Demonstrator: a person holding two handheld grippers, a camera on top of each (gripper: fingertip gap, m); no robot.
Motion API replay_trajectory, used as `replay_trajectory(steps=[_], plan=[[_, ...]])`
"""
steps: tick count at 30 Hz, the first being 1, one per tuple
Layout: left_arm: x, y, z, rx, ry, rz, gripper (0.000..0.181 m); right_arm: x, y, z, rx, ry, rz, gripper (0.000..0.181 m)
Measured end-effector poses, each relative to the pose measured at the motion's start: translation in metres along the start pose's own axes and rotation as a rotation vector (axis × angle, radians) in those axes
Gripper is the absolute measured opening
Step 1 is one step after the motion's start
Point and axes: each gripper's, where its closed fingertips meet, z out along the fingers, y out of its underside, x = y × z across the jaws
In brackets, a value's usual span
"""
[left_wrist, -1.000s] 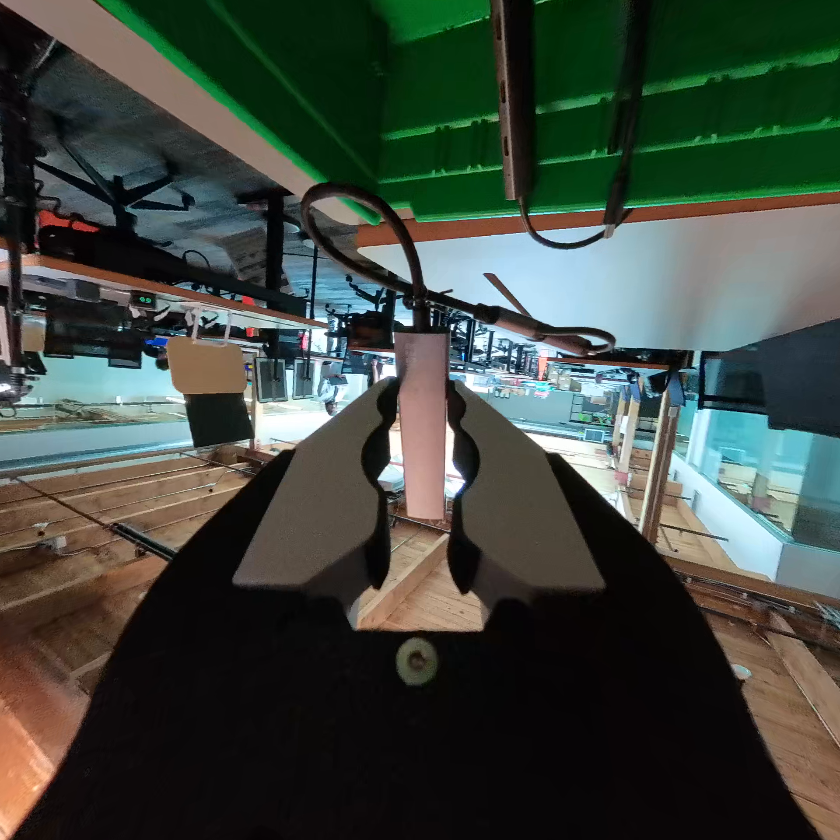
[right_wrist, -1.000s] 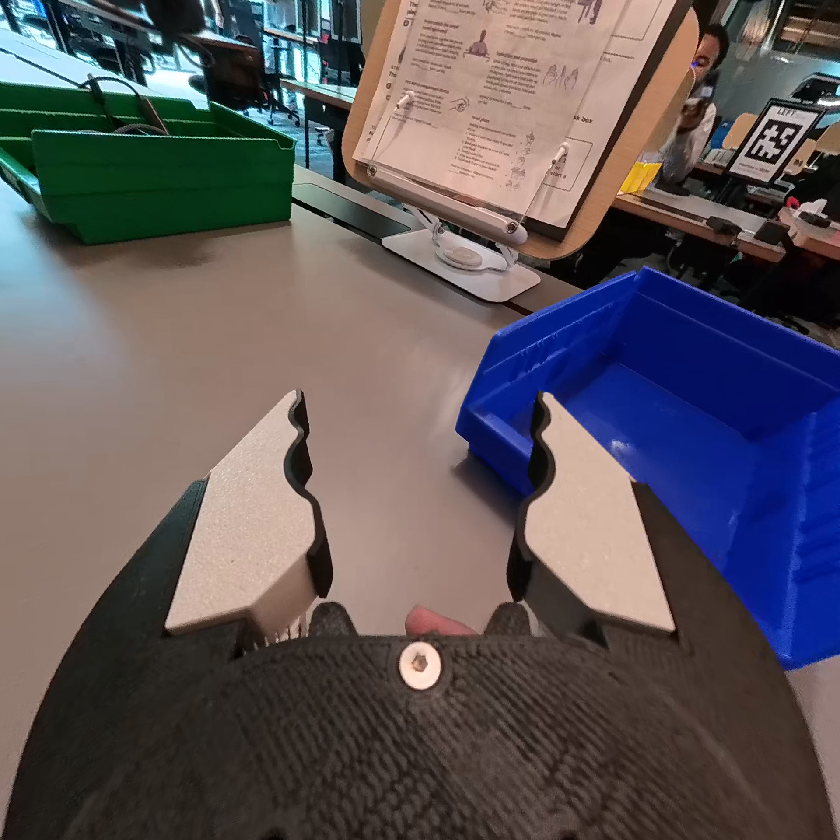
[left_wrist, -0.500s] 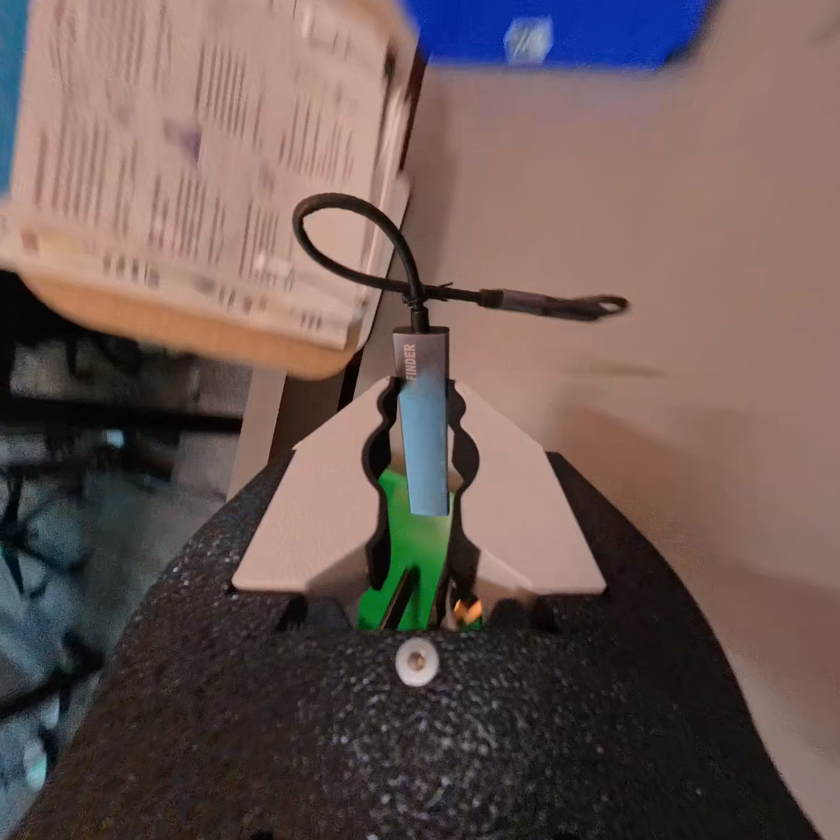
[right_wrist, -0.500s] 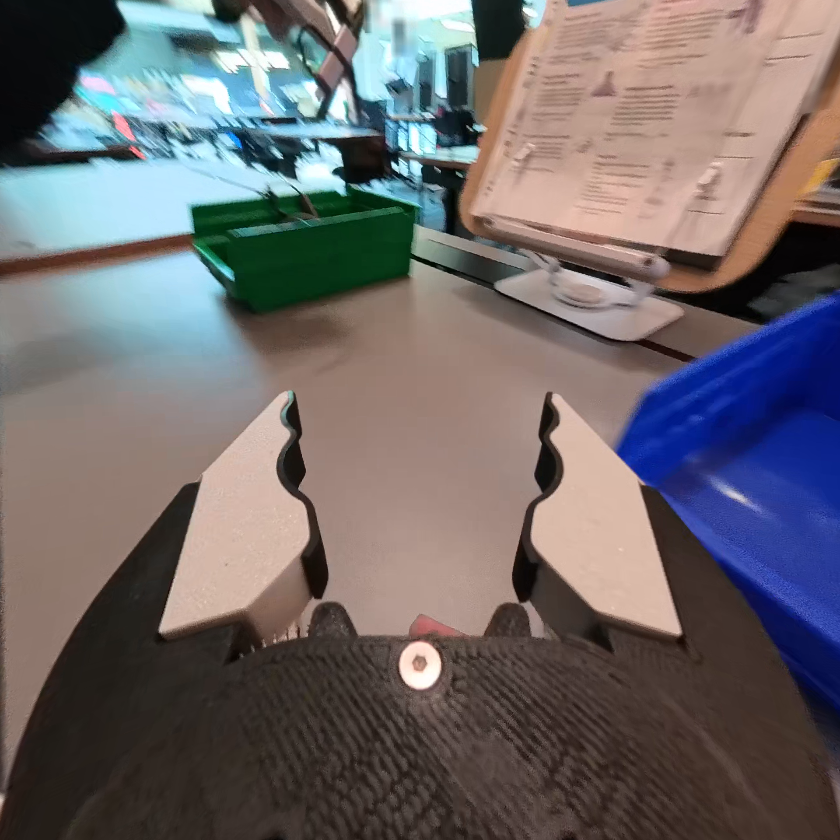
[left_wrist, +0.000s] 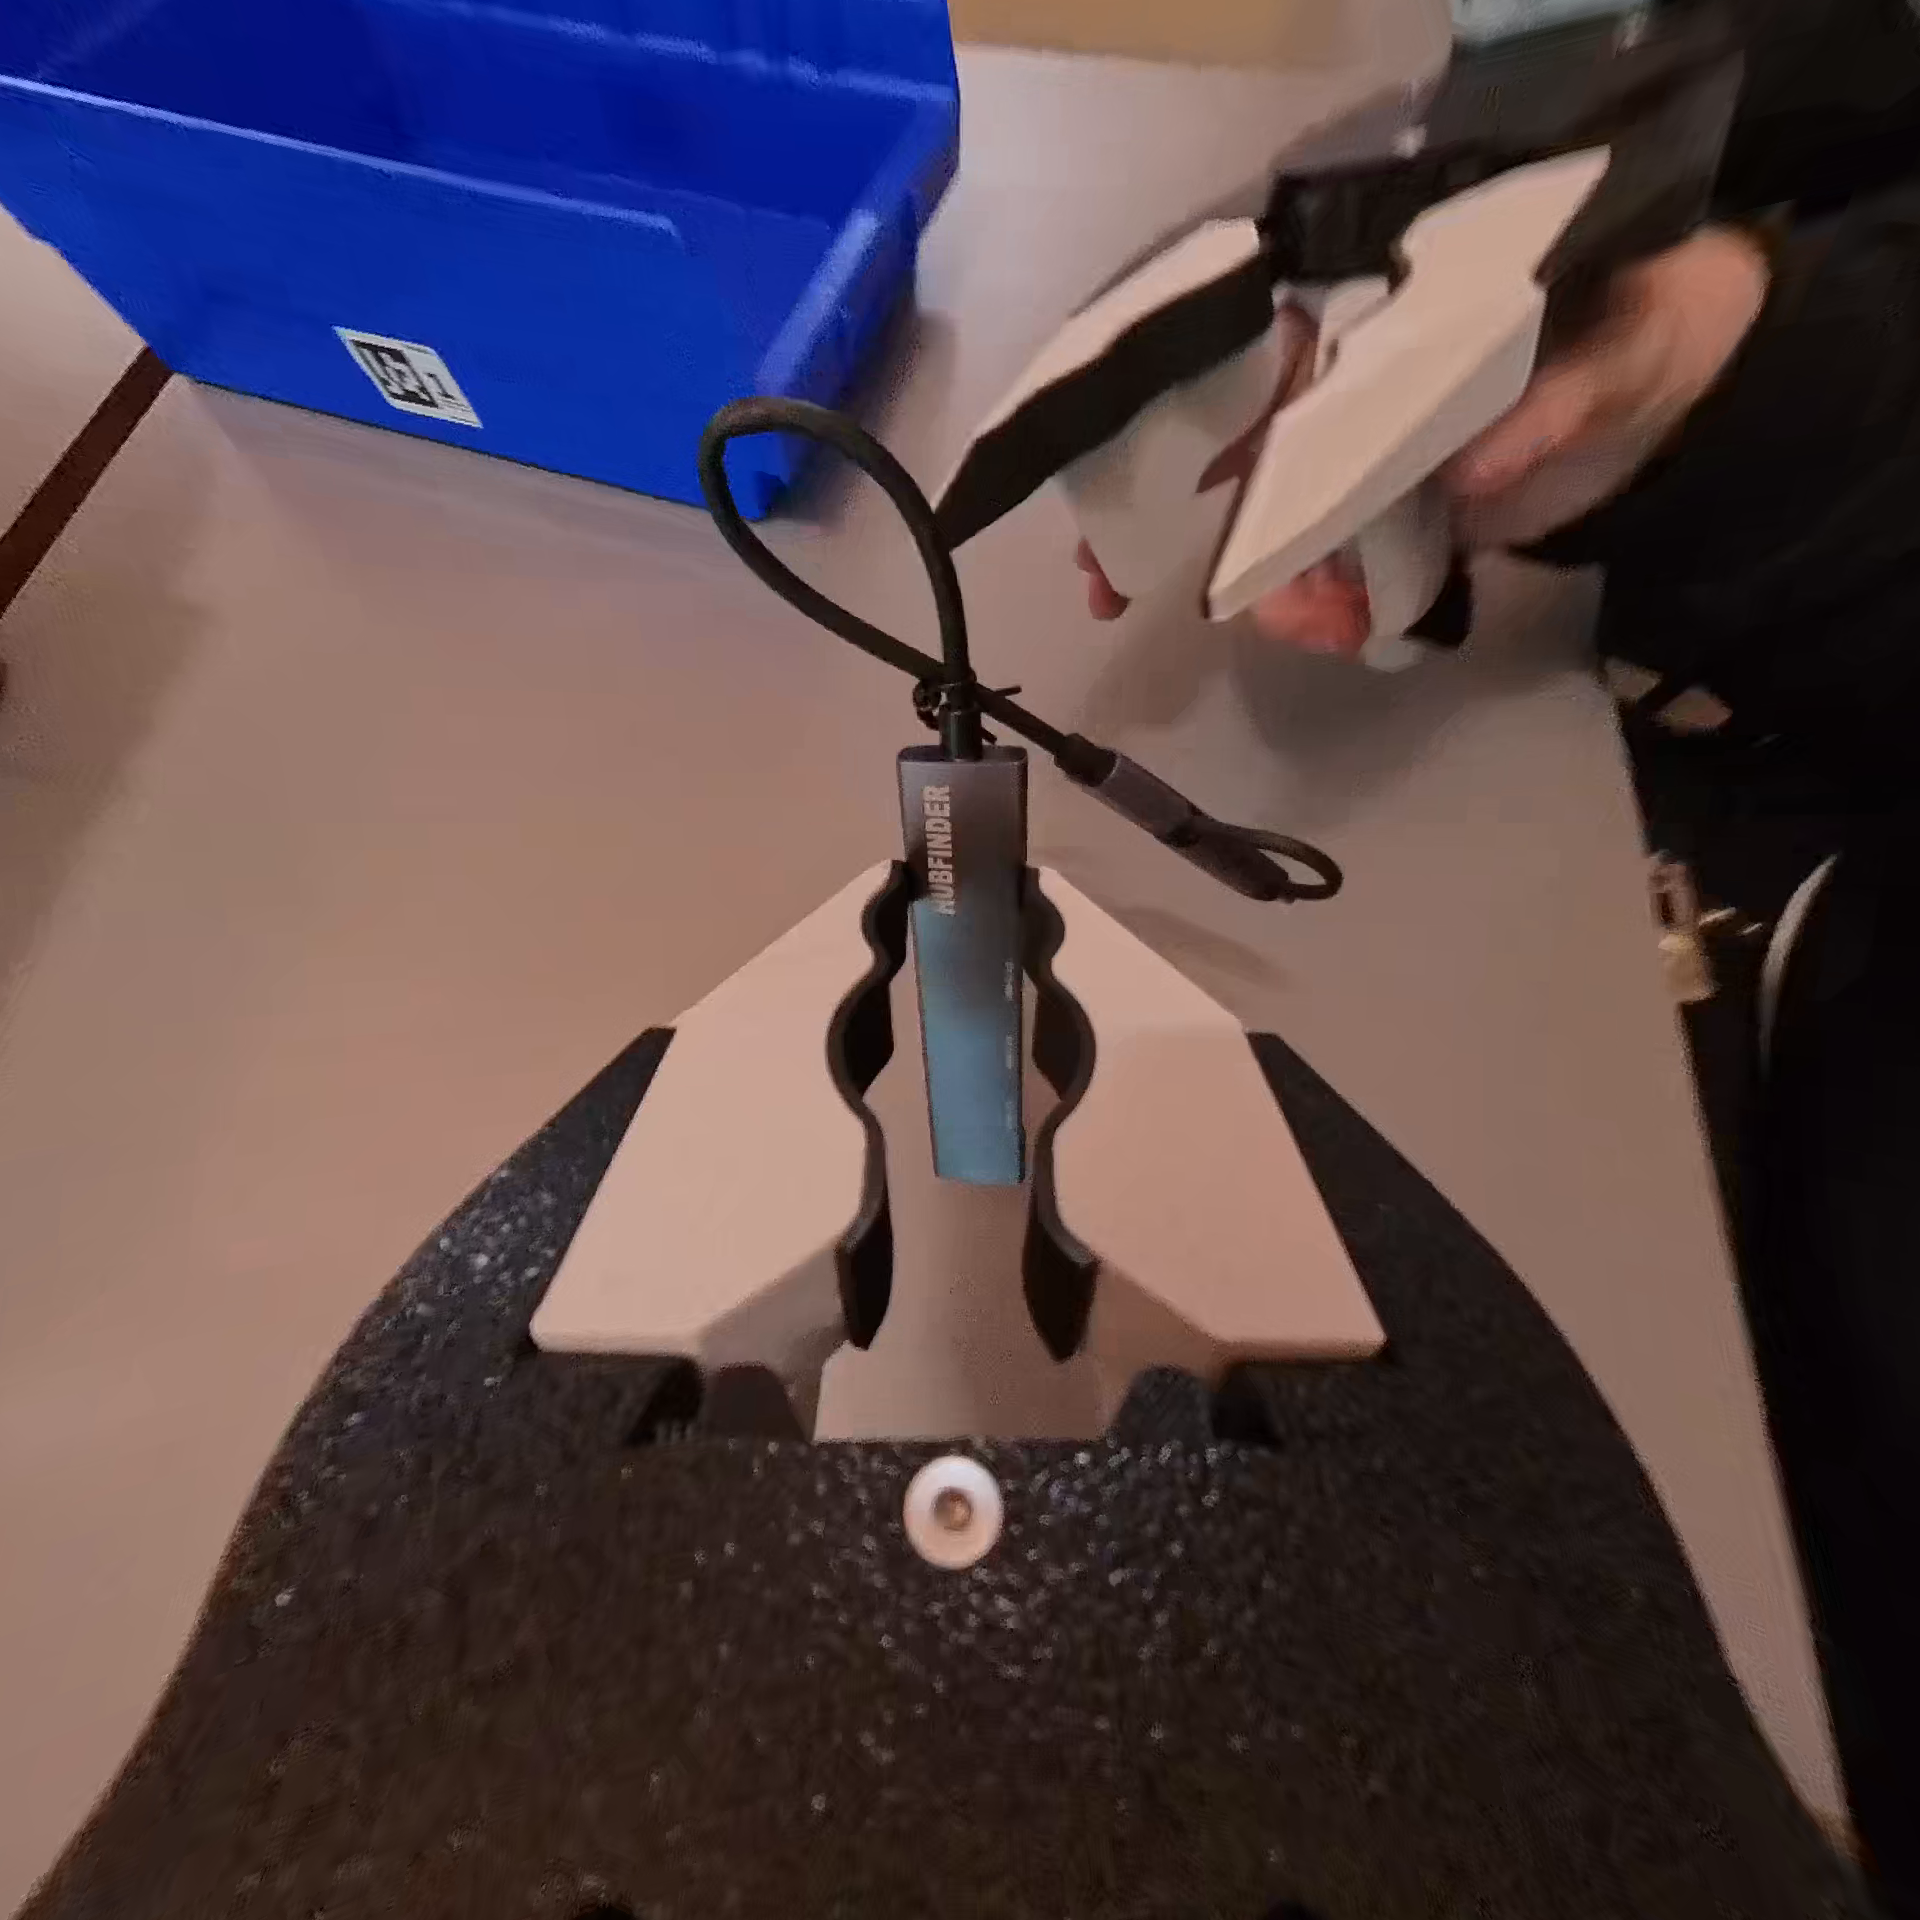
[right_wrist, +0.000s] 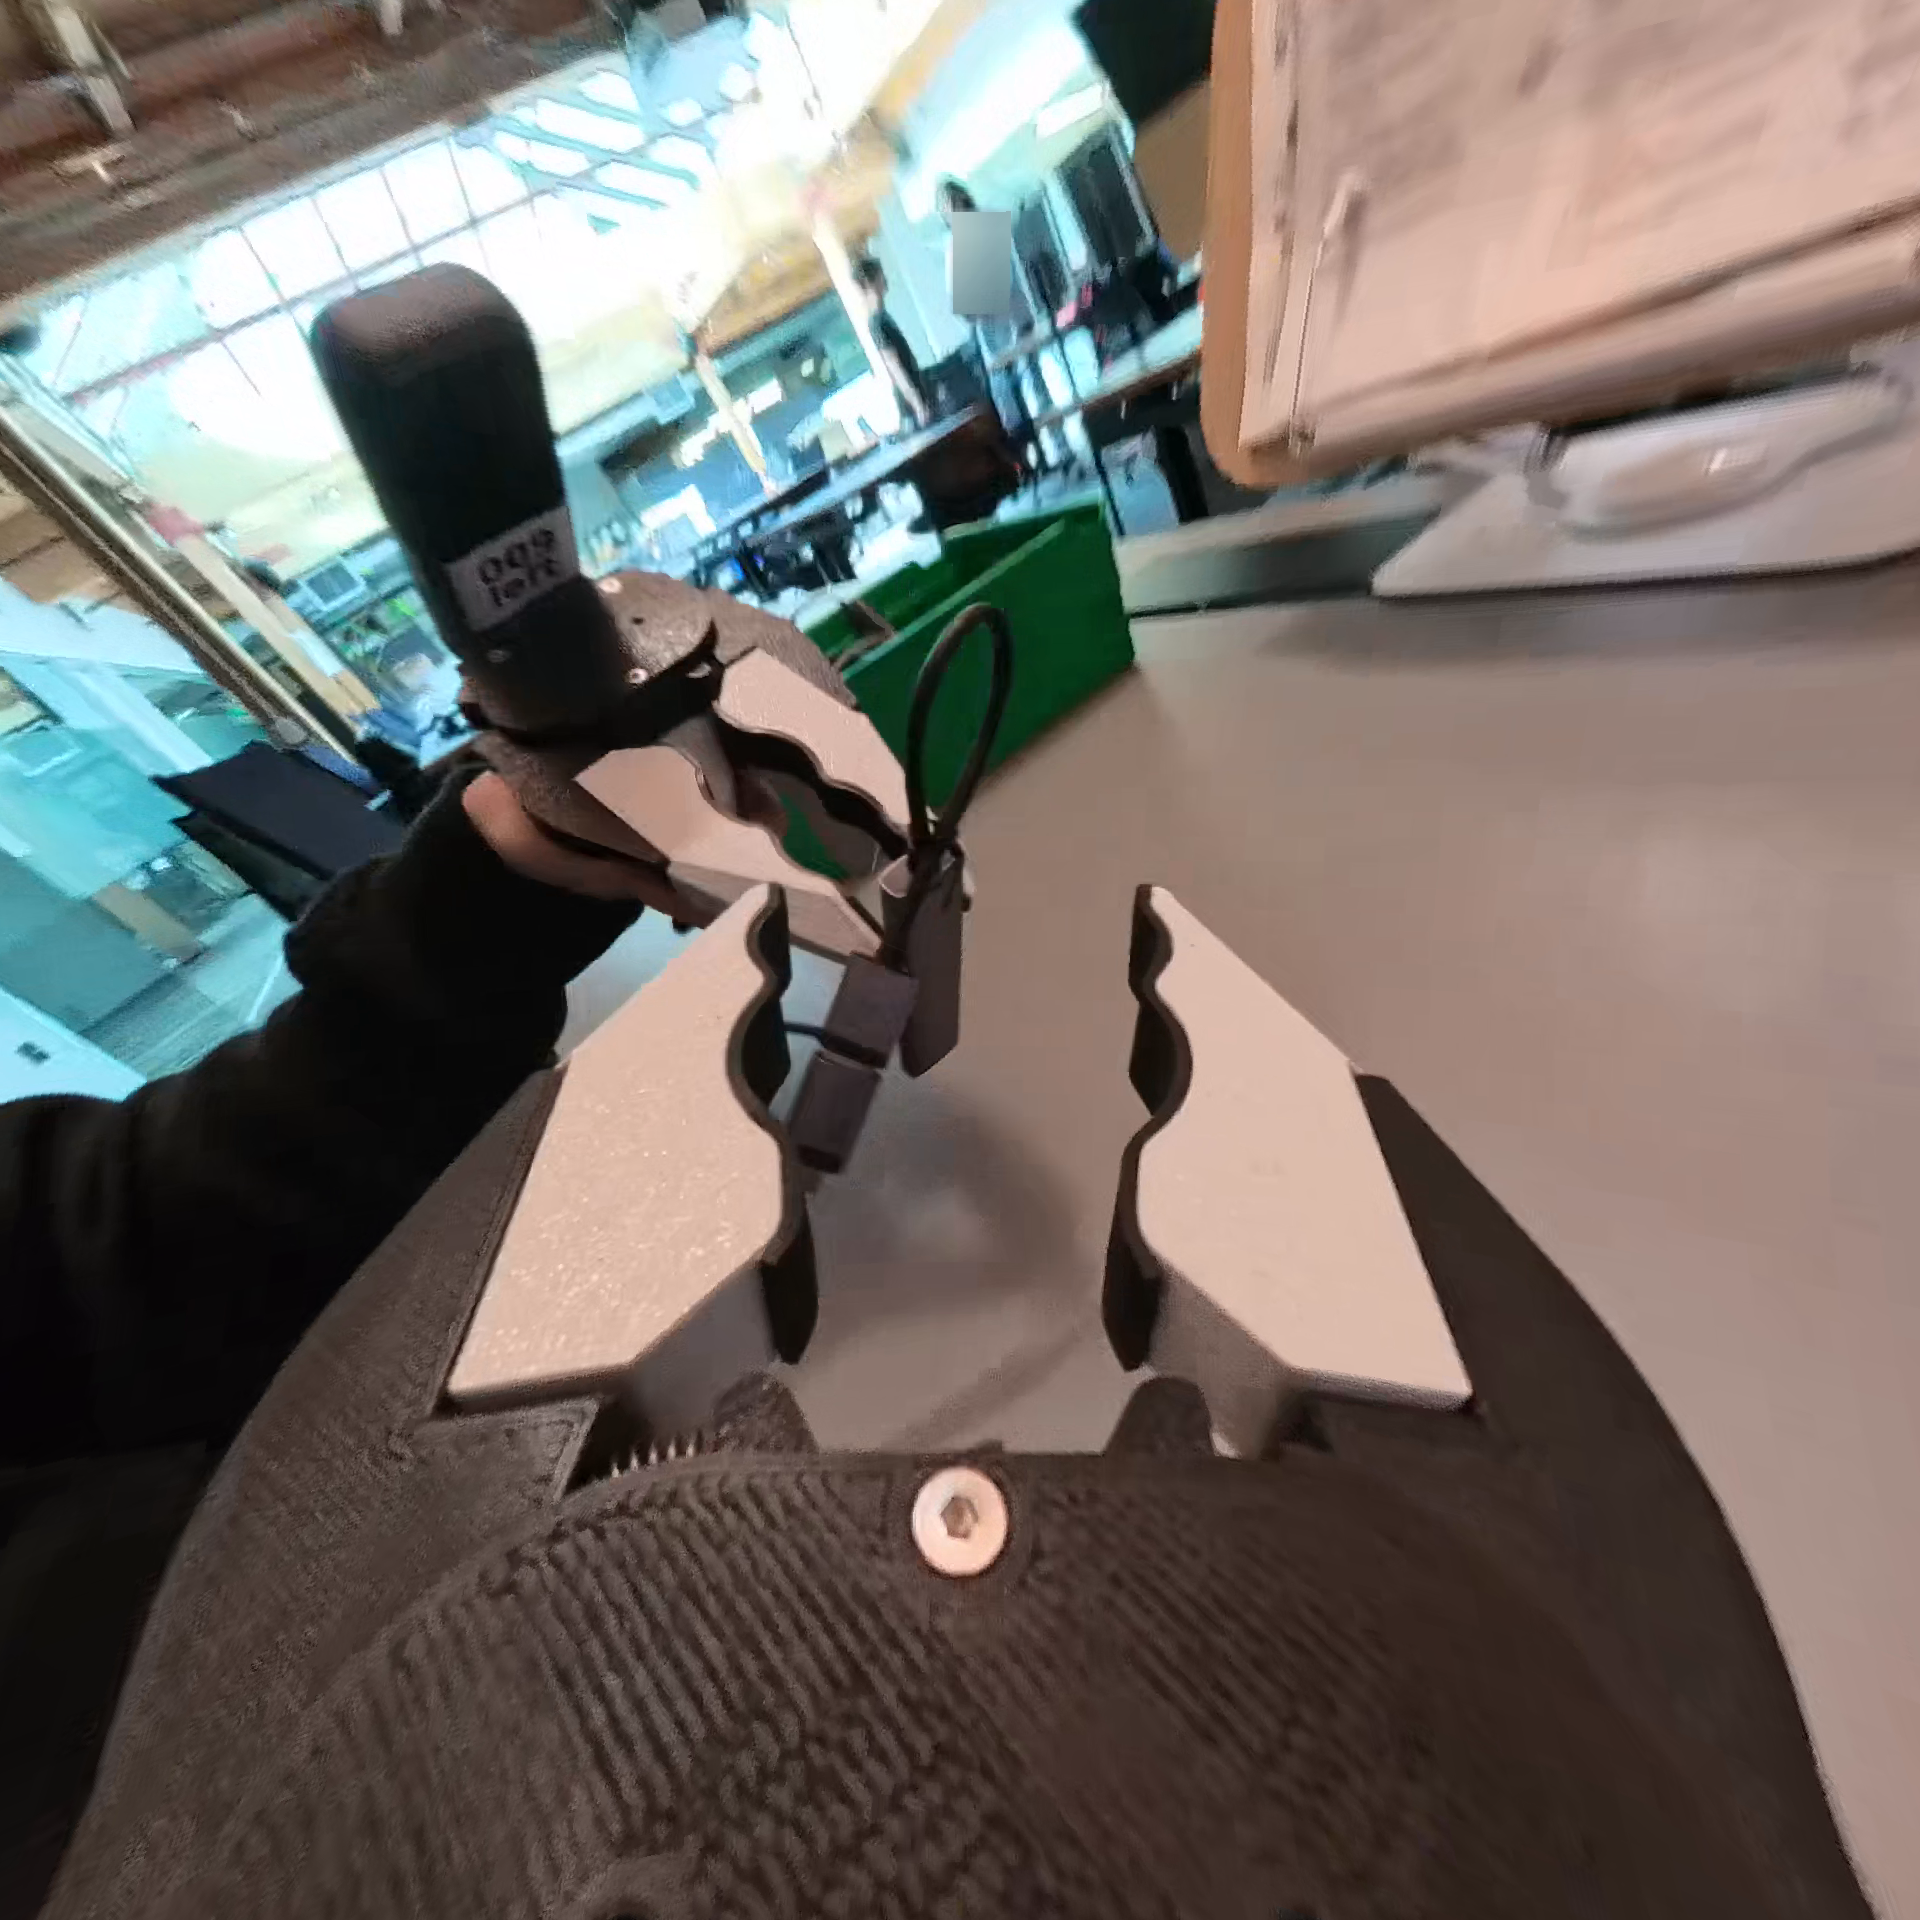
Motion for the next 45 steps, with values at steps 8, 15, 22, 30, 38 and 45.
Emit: replay_trajectory(steps=[8, 15, 22, 30, 38, 45], plan=[[0.004, -0.003, 0.031, -0.214, -0.317, 0.541, 0.019, 0.011, 0.043, 0.006, -0.150, -0.048, 0.226, 0.041], [0.000, -0.021, 0.036, -0.155, -0.525, 0.785, 0.026, 0.018, 0.028, -0.001, -0.022, -0.118, 0.298, 0.008], [0.016, -0.052, -0.032, 0.477, -0.280, 0.320, 0.049, -0.002, -0.004, -0.020, 0.141, -0.452, 0.685, 0.008], [0.030, -0.024, -0.043, 0.579, -0.174, 0.286, 0.034, -0.032, 0.015, -0.009, 0.032, -0.607, 0.835, 0.008], [0.030, -0.002, -0.031, 0.494, -0.100, 0.200, 0.021, -0.020, 0.026, -0.001, 0.031, -0.524, 0.737, 0.011], [0.019, -0.006, -0.040, 0.635, 0.086, -0.197, 0.021, -0.014, 0.027, -0.001, 0.010, -0.373, 0.378, 0.098]])
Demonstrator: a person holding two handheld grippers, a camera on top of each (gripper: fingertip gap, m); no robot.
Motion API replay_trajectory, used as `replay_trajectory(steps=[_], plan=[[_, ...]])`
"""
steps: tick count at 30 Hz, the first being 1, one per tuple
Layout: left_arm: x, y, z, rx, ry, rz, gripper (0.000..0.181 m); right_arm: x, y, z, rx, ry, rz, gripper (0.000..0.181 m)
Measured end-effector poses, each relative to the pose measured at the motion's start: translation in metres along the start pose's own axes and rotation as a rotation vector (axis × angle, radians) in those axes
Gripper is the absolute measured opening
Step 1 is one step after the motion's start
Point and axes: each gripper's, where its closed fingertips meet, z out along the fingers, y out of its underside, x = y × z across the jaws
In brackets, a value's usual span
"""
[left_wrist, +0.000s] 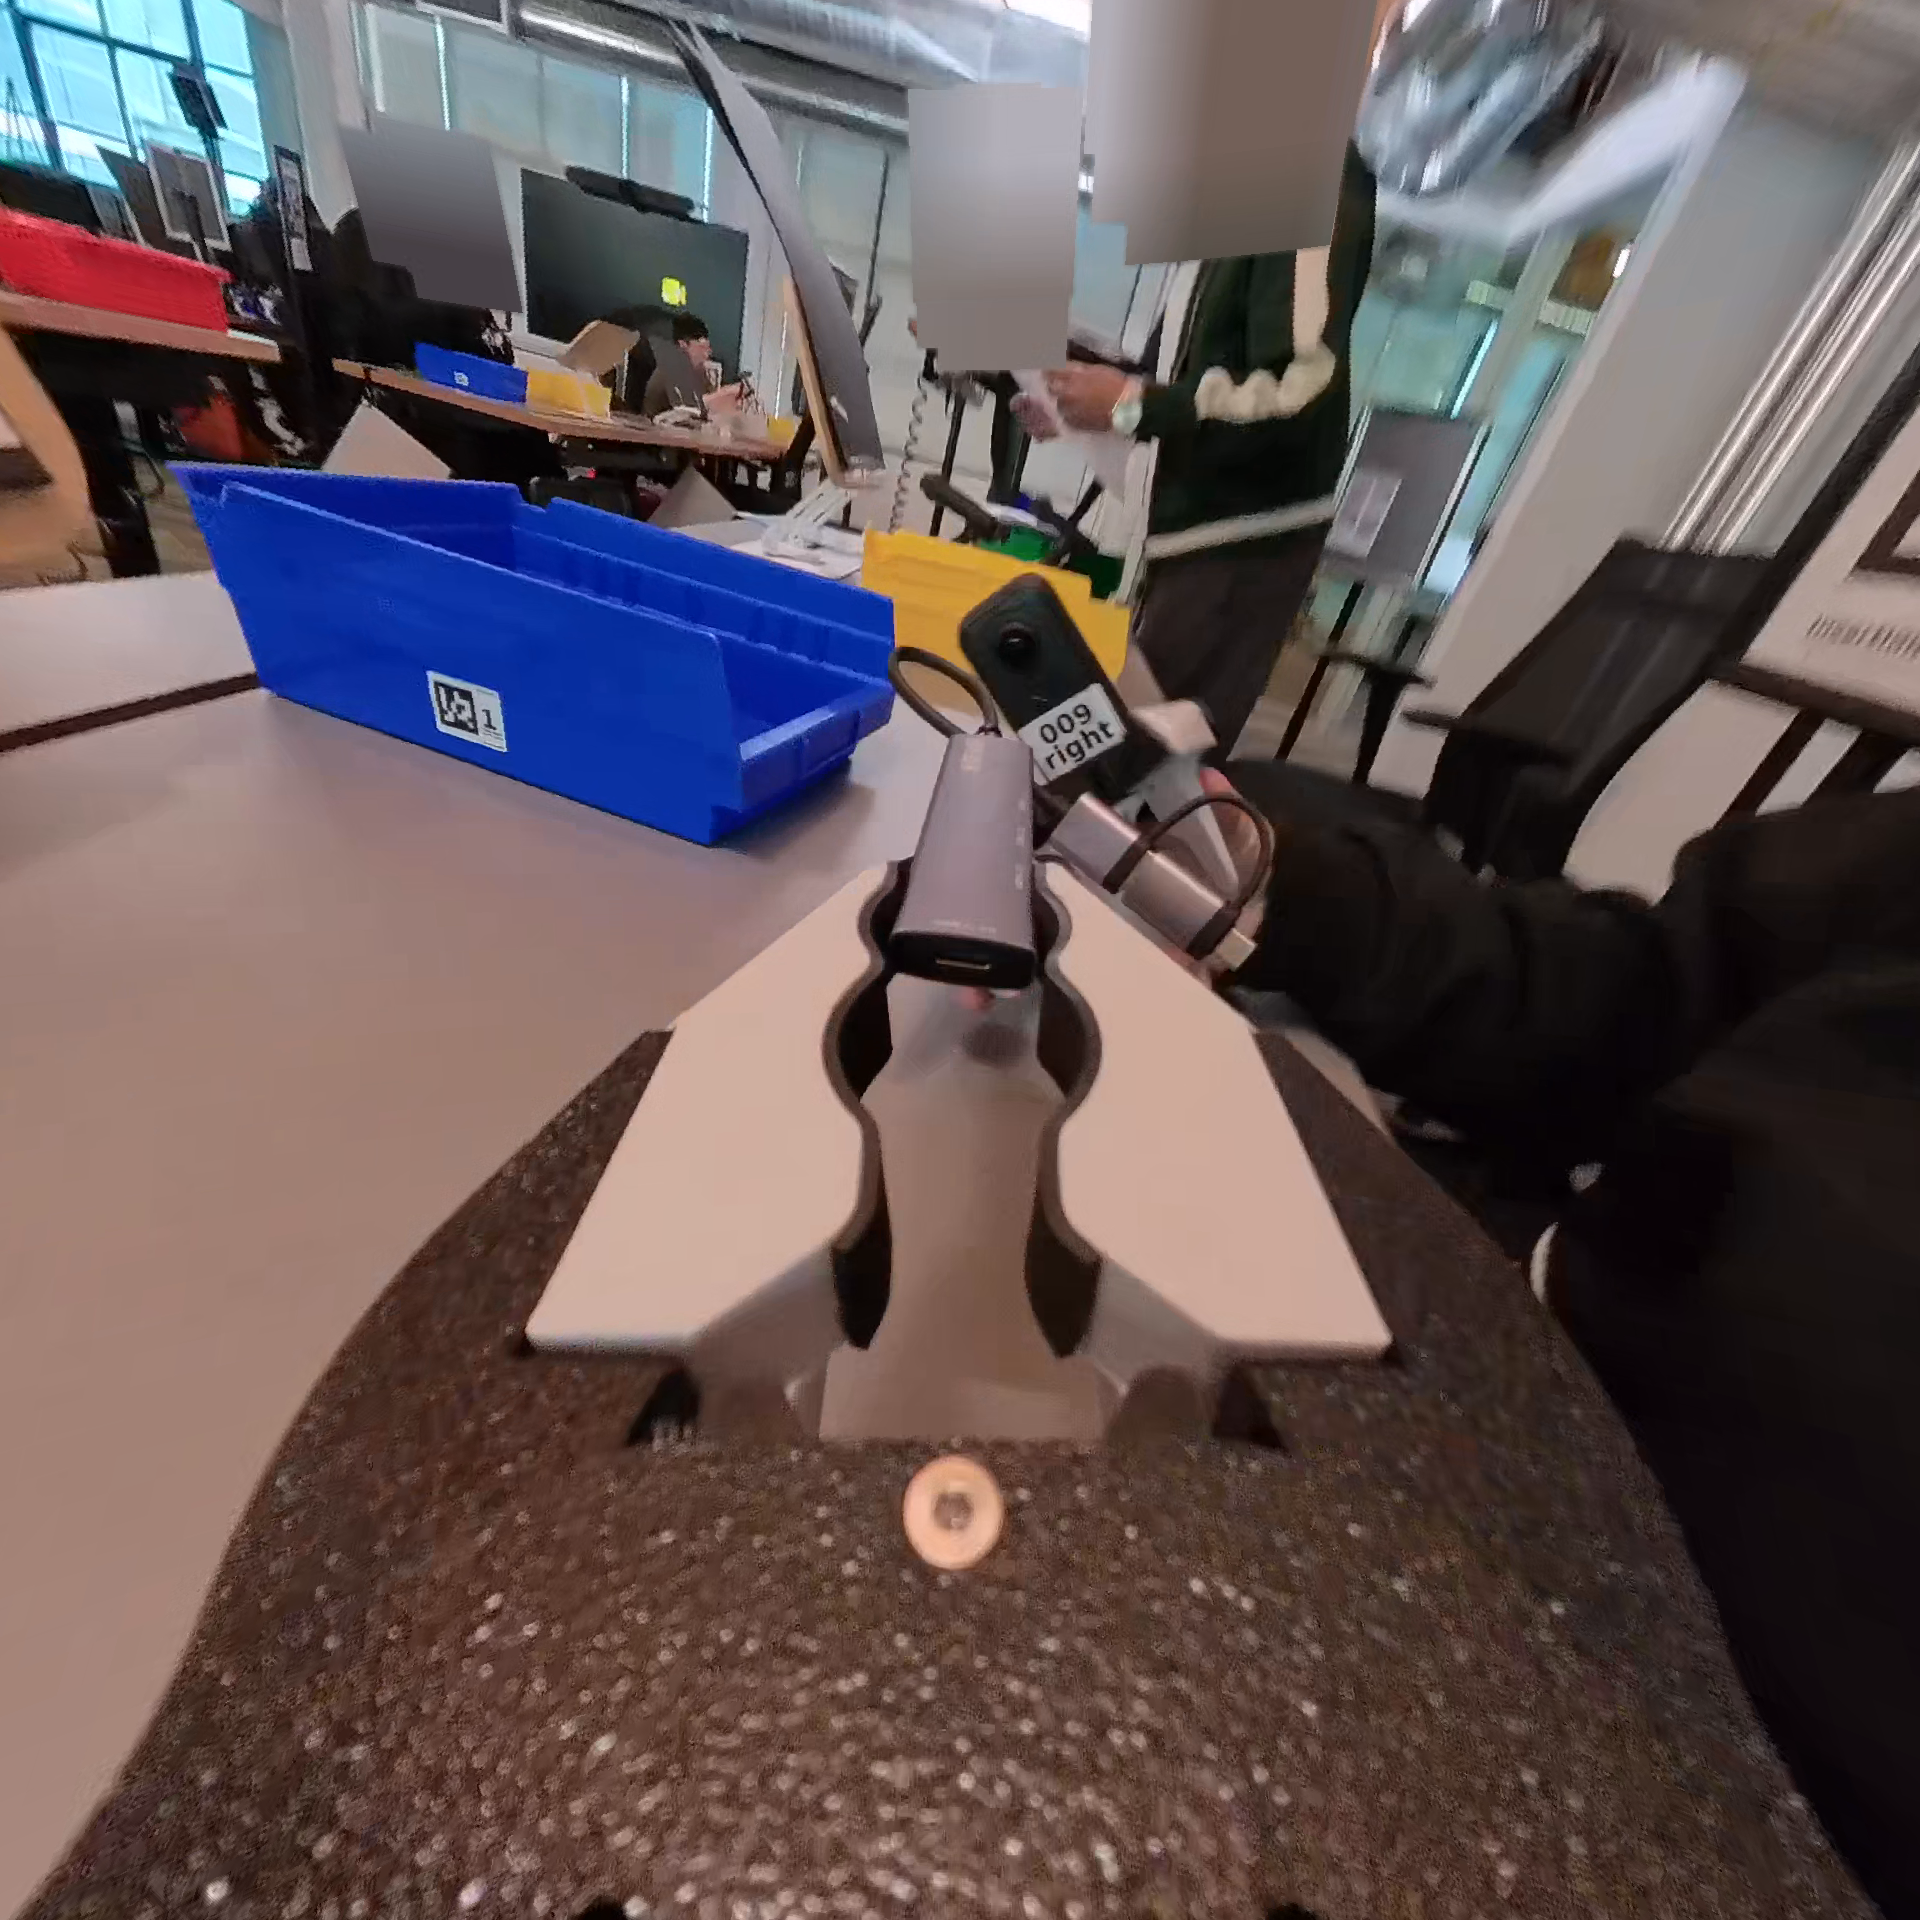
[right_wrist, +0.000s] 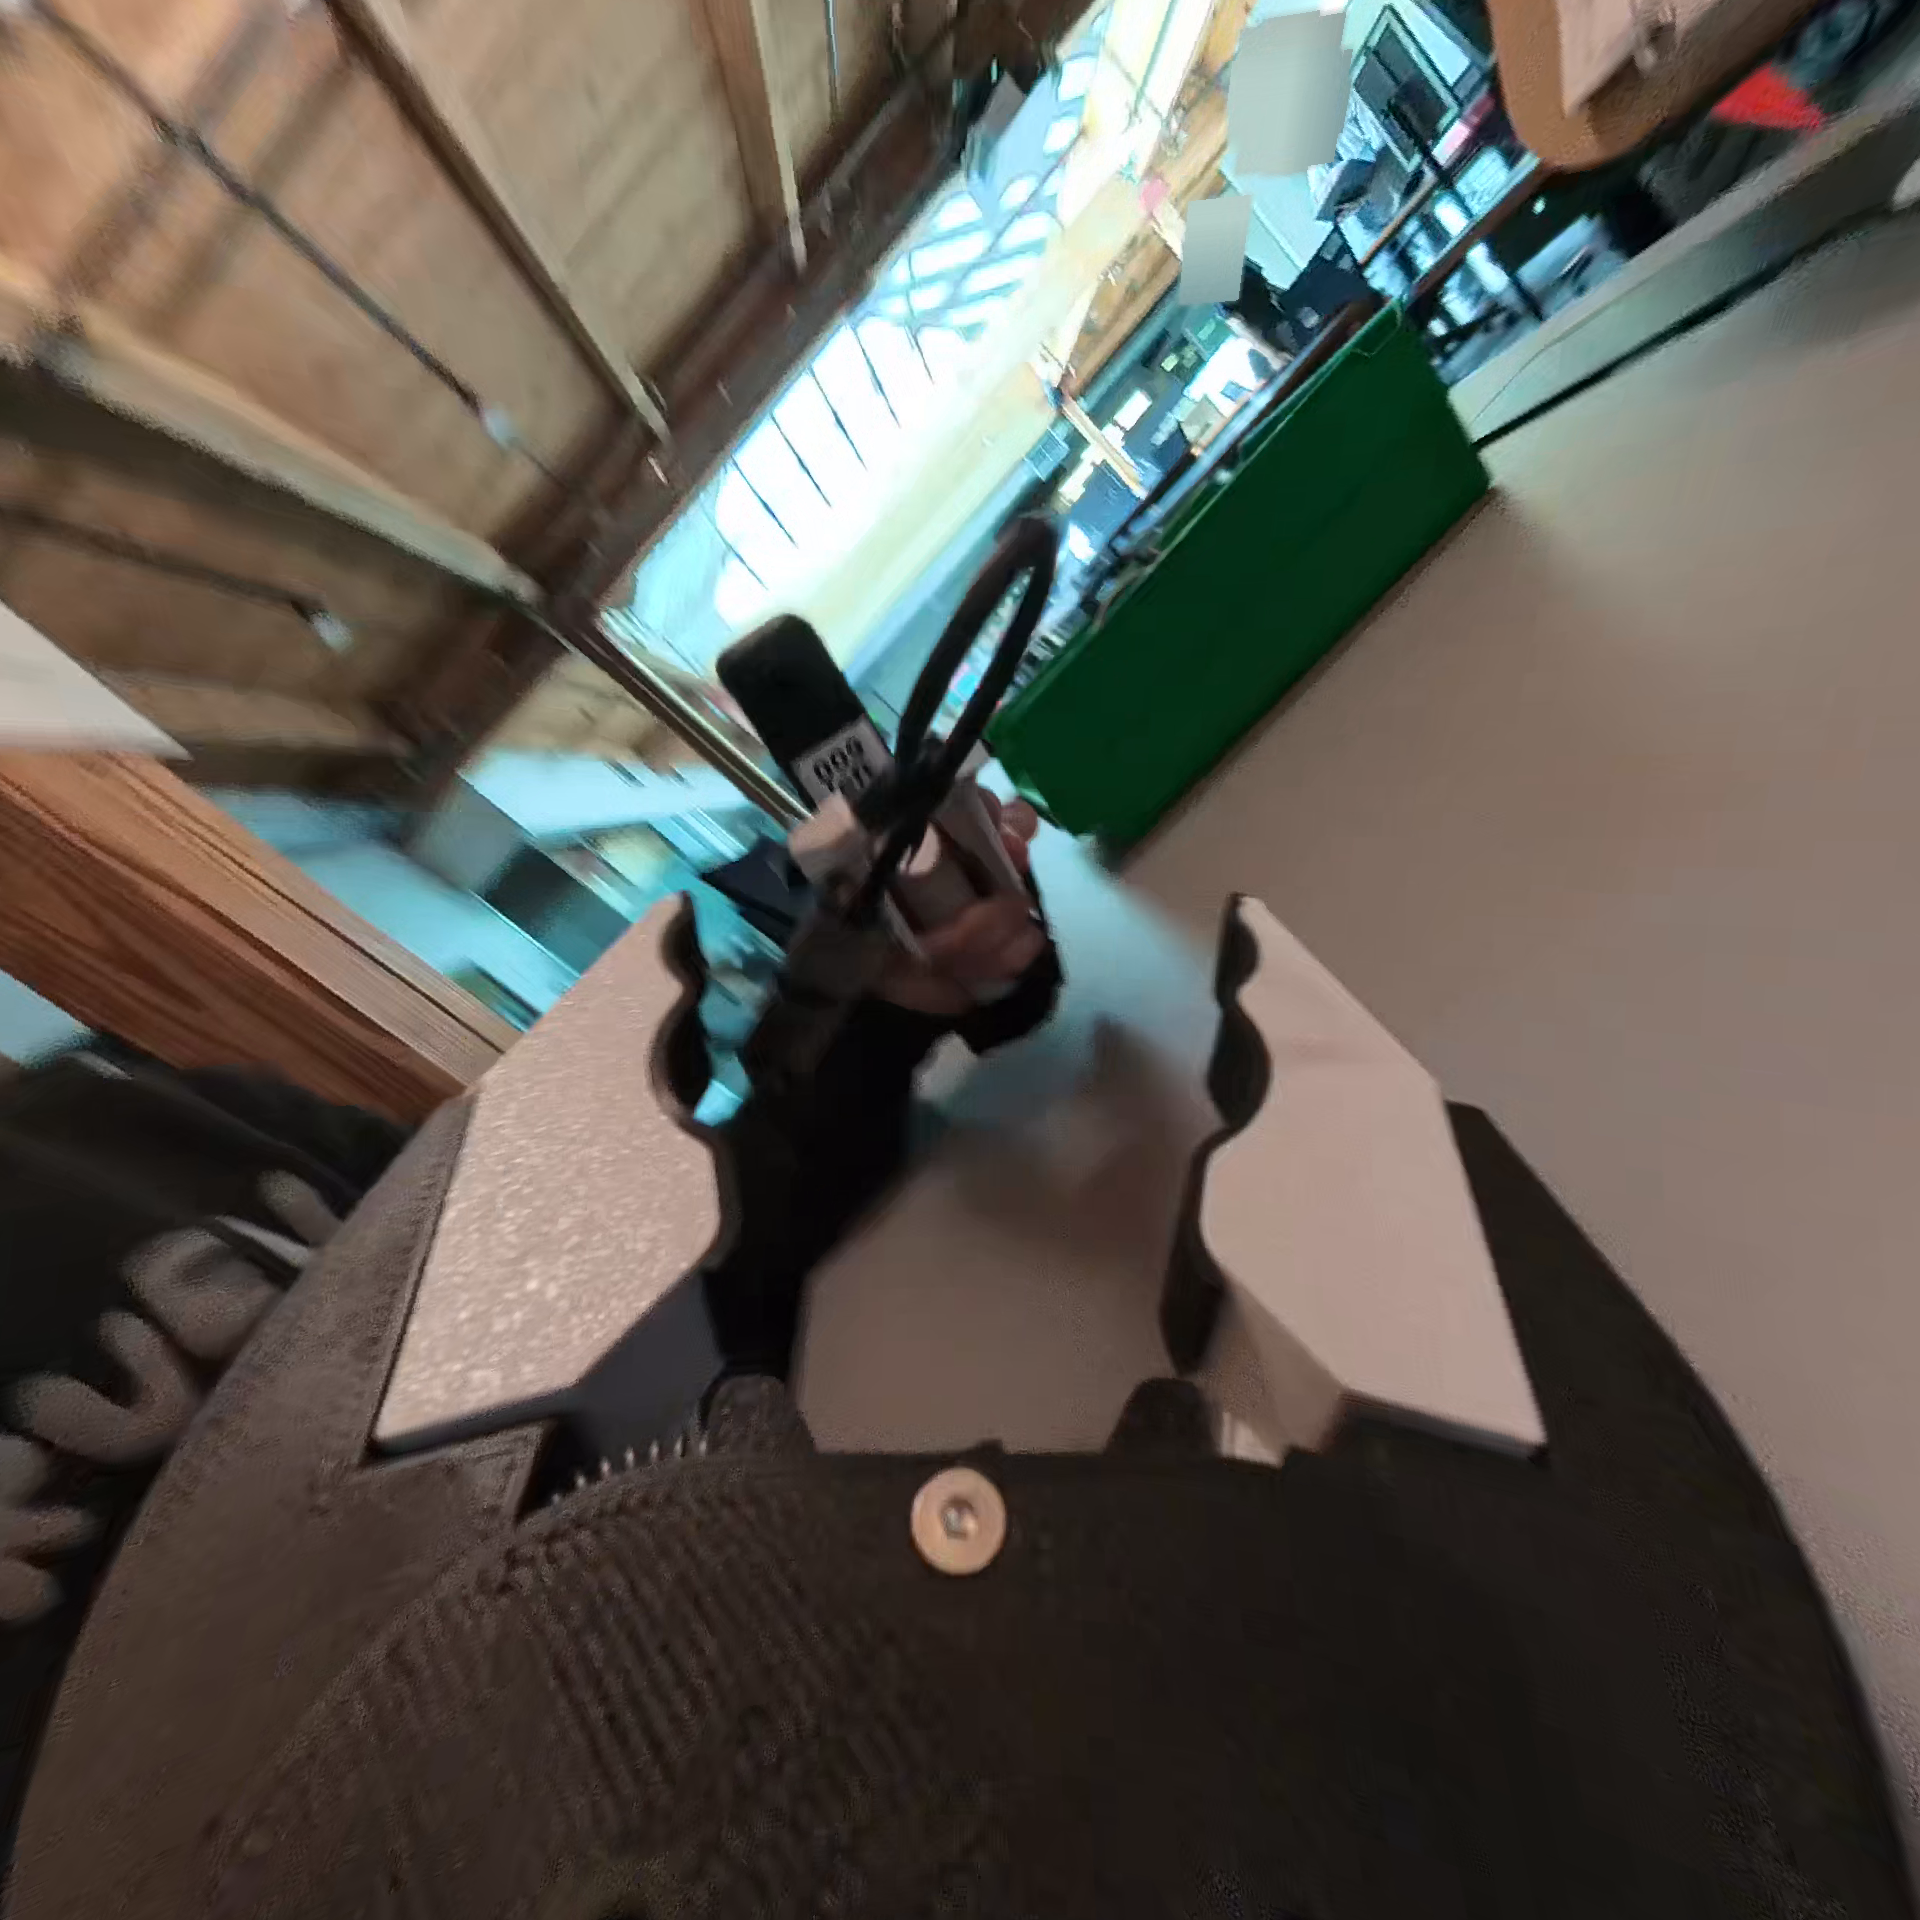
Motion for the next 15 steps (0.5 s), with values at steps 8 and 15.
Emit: replay_trajectory(steps=[8, 15], plan=[[-0.002, 0.002, -0.012, 0.011, 0.060, -0.111, 0.021, -0.011, -0.064, -0.044, 0.066, 0.398, -0.800, 0.130], [0.021, 0.020, 0.005, -0.096, 0.150, -0.009, 0.021, -0.016, -0.012, -0.003, -0.073, 0.162, -0.637, 0.115]])
